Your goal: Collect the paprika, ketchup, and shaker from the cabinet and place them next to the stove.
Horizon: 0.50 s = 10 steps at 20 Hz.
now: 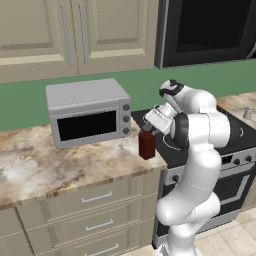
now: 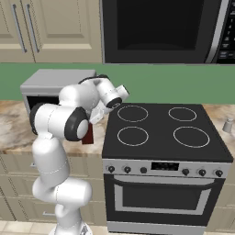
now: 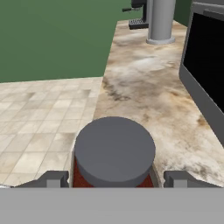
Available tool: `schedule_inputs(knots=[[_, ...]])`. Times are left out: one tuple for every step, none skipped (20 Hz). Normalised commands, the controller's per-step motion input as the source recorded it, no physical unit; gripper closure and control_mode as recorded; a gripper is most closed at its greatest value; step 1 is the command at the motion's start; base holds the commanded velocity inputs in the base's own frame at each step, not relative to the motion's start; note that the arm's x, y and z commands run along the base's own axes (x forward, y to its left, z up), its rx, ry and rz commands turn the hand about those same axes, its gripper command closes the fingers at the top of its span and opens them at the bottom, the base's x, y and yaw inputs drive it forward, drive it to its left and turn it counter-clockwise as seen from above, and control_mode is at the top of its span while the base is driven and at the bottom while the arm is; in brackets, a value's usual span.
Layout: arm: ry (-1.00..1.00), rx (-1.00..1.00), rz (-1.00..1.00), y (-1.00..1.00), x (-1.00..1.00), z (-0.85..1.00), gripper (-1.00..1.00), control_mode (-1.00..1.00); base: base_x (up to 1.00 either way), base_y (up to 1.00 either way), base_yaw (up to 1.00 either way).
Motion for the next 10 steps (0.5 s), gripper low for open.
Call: schedule_inputs(knots=[[0.0, 0.0, 0.01, 0.0, 0.15, -0.11, 1.0, -1.0, 0.0, 0.0, 0.0], [0.0, 0.0, 0.01, 0.0, 0.12, -0.12, 1.0, -1.0, 0.0, 0.0, 0.0], [0.0, 0.0, 0.02, 0.0, 0.11, -0.14, 1.0, -1.0, 0.0, 0.0, 0.0], [0.0, 0.0, 0.02, 0.0, 0.09, -0.14, 1.0, -1.0, 0.0, 0.0, 0.0], [0.0, 0.0, 0.01, 0.0, 0.09, -0.15, 1.0, -1.0, 0.0, 0.0, 0.0], [0.0, 0.0, 0.01, 0.0, 0.08, -0.14, 1.0, -1.0, 0.0, 0.0, 0.0], [0.0, 0.0, 0.01, 0.0, 0.08, -0.16, 1.0, -1.0, 0.0, 0.0, 0.0], [0.0, 0.0, 0.02, 0.0, 0.08, -0.17, 1.0, -1.0, 0.0, 0.0, 0.0], [0.0, 0.0, 0.02, 0.0, 0.07, -0.18, 1.0, -1.0, 0.0, 0.0, 0.0], [0.0, 0.0, 0.02, 0.0, 0.07, -0.19, 1.0, -1.0, 0.0, 0.0, 0.0]])
